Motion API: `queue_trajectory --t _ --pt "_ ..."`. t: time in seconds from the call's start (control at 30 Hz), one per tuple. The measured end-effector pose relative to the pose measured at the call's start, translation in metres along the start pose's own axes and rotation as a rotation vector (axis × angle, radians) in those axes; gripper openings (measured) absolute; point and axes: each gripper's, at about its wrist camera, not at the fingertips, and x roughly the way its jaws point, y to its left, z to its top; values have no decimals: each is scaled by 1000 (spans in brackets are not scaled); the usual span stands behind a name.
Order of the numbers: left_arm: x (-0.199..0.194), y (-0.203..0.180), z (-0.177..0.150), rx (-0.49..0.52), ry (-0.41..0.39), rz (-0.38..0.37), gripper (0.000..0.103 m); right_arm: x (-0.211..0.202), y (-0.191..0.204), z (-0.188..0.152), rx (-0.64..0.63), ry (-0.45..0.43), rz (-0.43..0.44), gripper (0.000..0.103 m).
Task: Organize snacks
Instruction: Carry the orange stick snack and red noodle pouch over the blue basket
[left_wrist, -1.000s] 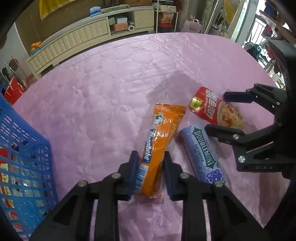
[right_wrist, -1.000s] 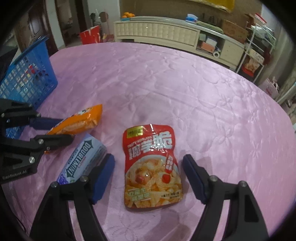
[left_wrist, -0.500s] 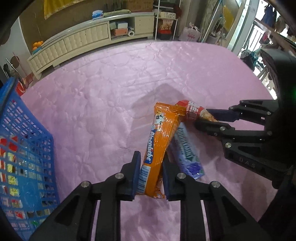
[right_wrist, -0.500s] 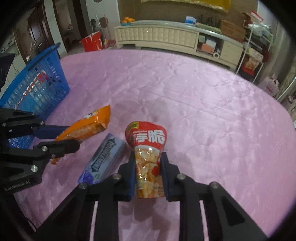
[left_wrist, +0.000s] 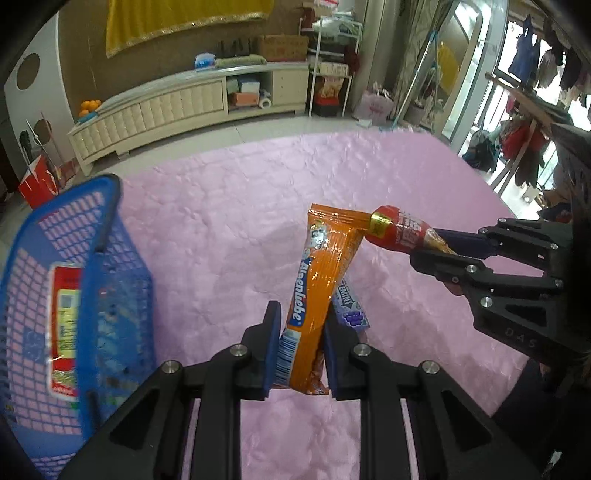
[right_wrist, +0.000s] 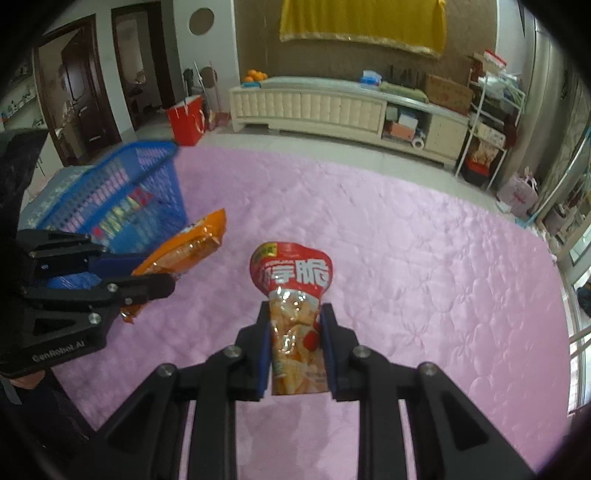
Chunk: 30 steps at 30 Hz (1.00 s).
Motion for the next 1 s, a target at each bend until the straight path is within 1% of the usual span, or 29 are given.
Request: queue_trajectory --t 0.17,0.33,0.53,0.63,0.73,0.83,1.0 --pt "-36 16 -1 -22 -61 3 20 -20 24 19 -37 -40 6 28" --pt "-70 38 -6 -29 -107 27 20 -28 47 33 -55 -49 14 28" --pt "-99 73 -15 -35 -133 63 20 -34 82 48 -91 -74 22 28" --pt "-112 90 -19 -48 -142 73 20 -31 102 56 -106 -76 48 28" --pt "-122 108 -27 -57 -141 94 20 -28 119 60 -132 -76 54 28" --pt "-130 122 -31 -61 -142 115 20 -20 134 67 -144 -58 96 28" --pt "-141 150 -39 -84 -150 142 20 -4 160 78 -178 -42 116 28"
